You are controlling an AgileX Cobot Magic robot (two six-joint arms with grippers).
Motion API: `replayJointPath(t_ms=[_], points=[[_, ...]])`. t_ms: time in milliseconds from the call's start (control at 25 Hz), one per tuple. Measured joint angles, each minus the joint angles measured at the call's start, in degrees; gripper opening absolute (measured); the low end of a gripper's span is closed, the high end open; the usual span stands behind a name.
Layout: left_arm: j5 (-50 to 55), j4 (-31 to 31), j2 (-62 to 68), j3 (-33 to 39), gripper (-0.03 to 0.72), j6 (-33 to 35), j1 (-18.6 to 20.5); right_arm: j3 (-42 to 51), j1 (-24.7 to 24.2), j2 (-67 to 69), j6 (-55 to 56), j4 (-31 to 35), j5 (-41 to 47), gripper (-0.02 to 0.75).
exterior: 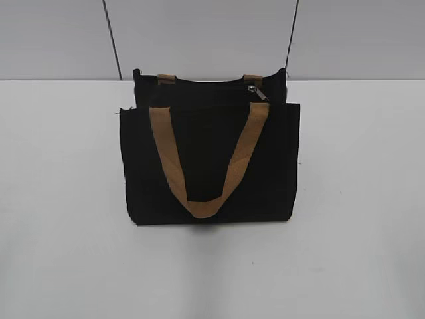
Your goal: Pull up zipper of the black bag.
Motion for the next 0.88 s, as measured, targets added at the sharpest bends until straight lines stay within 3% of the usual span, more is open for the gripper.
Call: replayJointPath(t_ms=[880], points=[[0.0,0.0,0.0,0.0,0.446,0.0,0.0,0.0,0.0,0.0,5.8,-3.5,-0.4,0.435]])
